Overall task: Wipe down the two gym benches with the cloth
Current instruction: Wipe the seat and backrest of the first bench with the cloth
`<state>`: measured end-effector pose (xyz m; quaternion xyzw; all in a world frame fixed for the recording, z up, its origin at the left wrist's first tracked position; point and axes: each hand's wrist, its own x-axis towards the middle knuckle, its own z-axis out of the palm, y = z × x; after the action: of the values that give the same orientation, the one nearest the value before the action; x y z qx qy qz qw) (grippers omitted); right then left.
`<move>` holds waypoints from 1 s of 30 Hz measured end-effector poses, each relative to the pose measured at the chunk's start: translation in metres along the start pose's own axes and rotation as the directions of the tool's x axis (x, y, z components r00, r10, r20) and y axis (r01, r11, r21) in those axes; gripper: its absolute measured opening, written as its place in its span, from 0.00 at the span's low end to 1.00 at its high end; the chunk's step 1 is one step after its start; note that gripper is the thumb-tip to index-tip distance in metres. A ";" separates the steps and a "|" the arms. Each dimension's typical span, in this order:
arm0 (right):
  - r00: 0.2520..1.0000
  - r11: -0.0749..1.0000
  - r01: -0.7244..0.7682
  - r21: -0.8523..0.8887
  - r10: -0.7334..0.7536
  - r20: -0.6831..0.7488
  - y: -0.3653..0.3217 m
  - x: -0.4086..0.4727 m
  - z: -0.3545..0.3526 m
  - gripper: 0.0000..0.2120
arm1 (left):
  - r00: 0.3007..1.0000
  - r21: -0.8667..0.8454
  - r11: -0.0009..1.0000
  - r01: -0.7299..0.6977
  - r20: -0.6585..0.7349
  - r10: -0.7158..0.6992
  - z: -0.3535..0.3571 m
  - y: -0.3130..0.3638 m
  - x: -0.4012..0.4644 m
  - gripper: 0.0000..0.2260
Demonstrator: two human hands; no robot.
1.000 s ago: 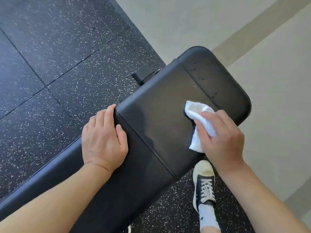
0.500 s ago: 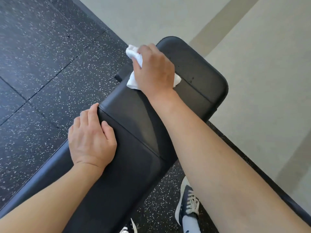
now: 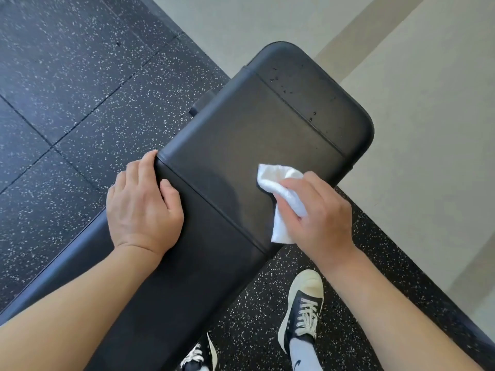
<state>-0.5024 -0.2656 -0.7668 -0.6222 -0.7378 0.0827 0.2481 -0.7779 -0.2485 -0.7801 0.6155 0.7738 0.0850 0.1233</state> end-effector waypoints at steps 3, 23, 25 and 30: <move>0.999 0.998 -0.006 -0.058 0.004 -0.043 0.013 0.040 0.002 0.05 | 1.000 0.005 1.000 0.001 -0.003 -0.001 -0.001 0.001 0.000 0.27; 0.977 0.988 -0.140 0.061 0.148 -0.155 -0.002 -0.007 0.008 0.05 | 1.000 0.013 1.000 0.005 -0.006 -0.005 -0.001 0.006 -0.002 0.27; 0.918 0.942 -0.326 0.081 0.336 -0.213 0.028 0.005 -0.001 0.07 | 1.000 0.020 1.000 0.009 -0.003 -0.009 0.000 0.005 -0.002 0.27; 0.877 0.905 -0.416 0.088 0.425 -0.223 0.011 0.017 0.004 0.06 | 1.000 0.020 1.000 0.020 0.001 -0.020 0.000 0.005 -0.001 0.26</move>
<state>-0.4963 -0.2459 -0.7707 -0.7682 -0.5486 0.0735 0.3218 -0.7729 -0.2485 -0.7781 0.6088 0.7808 0.0756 0.1184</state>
